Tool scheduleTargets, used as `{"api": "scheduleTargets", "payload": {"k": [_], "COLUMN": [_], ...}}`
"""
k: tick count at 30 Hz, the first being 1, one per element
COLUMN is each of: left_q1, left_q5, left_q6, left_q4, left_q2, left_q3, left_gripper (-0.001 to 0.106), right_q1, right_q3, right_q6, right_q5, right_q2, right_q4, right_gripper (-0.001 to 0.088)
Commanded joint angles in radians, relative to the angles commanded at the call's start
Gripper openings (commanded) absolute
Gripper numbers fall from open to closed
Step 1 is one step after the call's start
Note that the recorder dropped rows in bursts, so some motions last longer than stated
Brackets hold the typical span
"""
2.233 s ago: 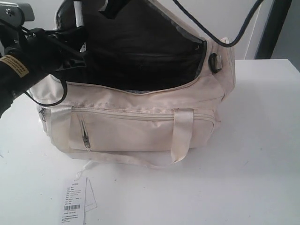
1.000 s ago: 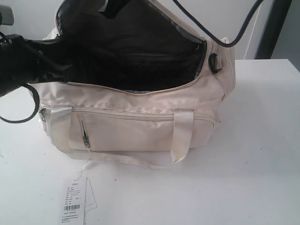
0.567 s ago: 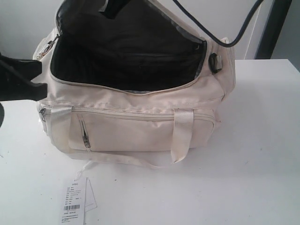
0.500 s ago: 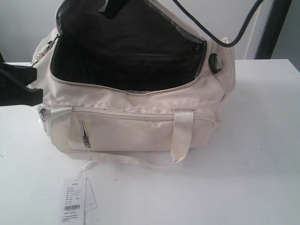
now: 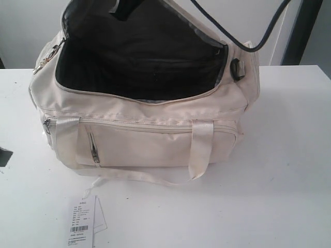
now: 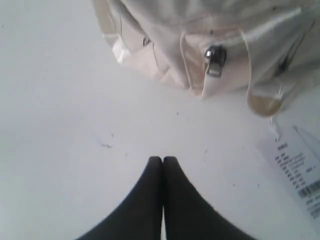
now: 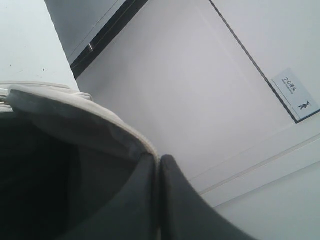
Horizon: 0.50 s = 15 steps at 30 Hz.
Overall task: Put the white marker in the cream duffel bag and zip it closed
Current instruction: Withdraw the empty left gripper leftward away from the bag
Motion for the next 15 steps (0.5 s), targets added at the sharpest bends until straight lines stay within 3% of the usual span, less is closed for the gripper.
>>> {"api": "scheduleTargets", "payload": {"k": [7, 15], "left_q1": [0.097, 0.295], "left_q5": [0.077, 0.100], "left_q6": [0.155, 0.364], "left_q4": [-0.162, -0.472], "left_q2": [0.095, 0.221], "left_q3": [-0.125, -0.290], "left_gripper": [0.000, 0.000], "right_q1": [0.000, 0.000], "right_q3": [0.000, 0.000], "right_q6": [0.000, 0.000], "right_q5": [0.000, 0.000], "right_q2": [0.000, 0.000], "right_q4": [0.000, 0.000], "right_gripper": [0.0000, 0.0000]}}
